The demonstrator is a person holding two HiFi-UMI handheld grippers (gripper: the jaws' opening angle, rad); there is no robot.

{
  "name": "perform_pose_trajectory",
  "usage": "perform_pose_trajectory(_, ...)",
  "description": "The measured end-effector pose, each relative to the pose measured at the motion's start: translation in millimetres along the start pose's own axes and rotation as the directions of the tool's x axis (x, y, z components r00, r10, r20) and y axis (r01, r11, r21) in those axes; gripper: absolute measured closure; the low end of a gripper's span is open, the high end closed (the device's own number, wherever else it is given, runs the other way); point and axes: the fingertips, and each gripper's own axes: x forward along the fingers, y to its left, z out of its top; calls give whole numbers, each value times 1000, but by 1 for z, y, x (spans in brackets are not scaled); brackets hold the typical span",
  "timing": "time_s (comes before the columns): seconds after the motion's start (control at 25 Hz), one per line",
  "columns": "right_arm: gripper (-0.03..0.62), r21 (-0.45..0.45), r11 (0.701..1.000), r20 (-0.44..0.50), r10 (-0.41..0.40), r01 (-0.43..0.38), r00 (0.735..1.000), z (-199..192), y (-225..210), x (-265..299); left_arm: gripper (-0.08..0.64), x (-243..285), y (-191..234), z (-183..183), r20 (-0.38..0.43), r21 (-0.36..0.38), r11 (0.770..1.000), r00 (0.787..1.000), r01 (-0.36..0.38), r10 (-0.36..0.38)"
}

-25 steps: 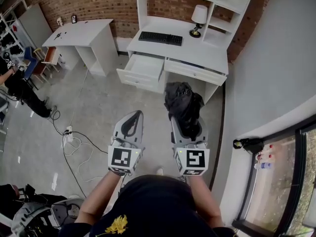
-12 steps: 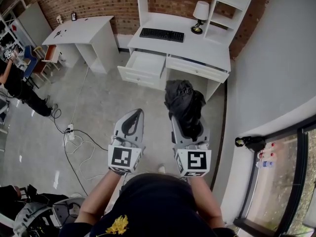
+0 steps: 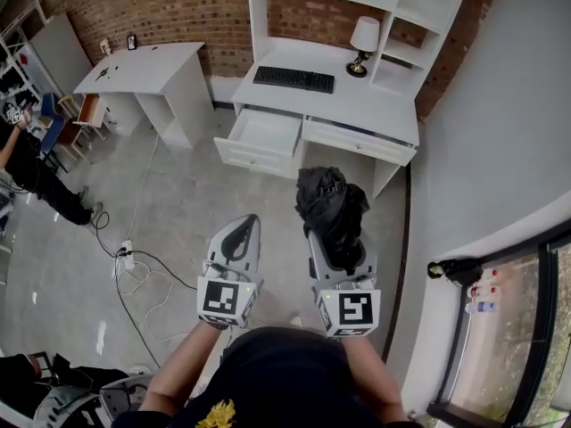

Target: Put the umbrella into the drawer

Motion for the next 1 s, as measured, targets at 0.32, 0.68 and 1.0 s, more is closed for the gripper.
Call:
perform_pose_trajectory(0.32,344,-16,999,-11,-40,40,999,20,6,62,543,44,55,10,16,-23,999,1000,27,-26)
perform_pose_trajectory(0.68,344,-39,995,-12,-91,91,996,42,20,147,543,90,140,24,50,-51,998,998,47,-44)
perform_pose_trajectory(1.0,344,-37,993,-36,-111,110,993,39,61,212,543,92,221,12,41,-89,995,998,49,-46)
